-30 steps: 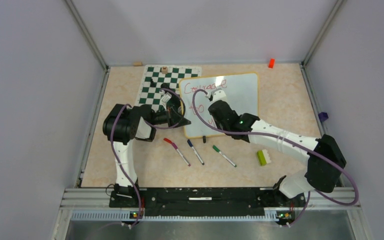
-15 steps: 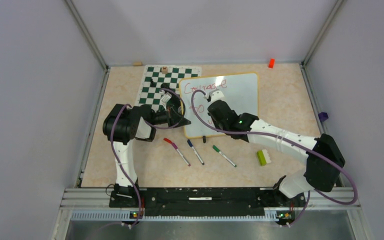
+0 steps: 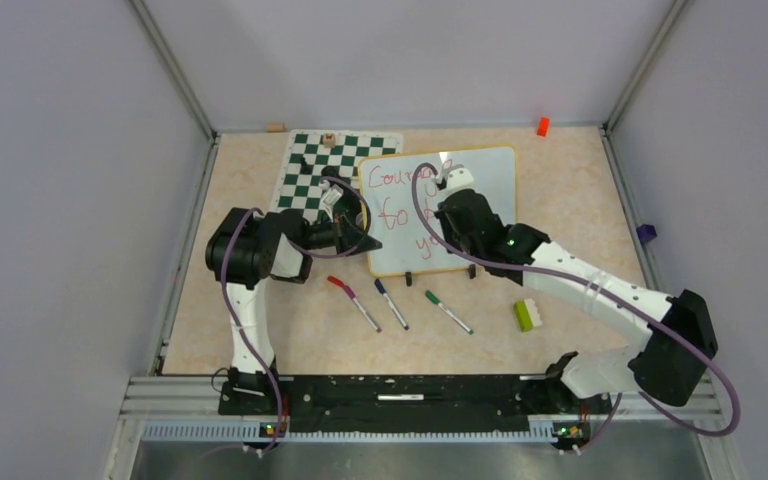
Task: Write a sentence on the whiteboard
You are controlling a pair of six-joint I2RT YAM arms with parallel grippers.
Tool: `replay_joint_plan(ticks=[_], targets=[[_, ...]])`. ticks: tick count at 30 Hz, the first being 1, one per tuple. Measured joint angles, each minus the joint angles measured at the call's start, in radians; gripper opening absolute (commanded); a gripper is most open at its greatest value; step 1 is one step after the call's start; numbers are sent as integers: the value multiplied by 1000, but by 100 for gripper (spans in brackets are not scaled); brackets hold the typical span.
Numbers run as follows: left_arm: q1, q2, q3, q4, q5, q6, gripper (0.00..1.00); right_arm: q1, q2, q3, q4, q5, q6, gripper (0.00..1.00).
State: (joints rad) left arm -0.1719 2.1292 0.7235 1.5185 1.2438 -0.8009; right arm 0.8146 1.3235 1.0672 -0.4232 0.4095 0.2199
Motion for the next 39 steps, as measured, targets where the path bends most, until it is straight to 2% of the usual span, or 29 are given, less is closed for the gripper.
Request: replay_joint_plan(ticks=[39], targets=[[0,0,0,0,0,0,0,-19,68,-14,16,14,-10,0]])
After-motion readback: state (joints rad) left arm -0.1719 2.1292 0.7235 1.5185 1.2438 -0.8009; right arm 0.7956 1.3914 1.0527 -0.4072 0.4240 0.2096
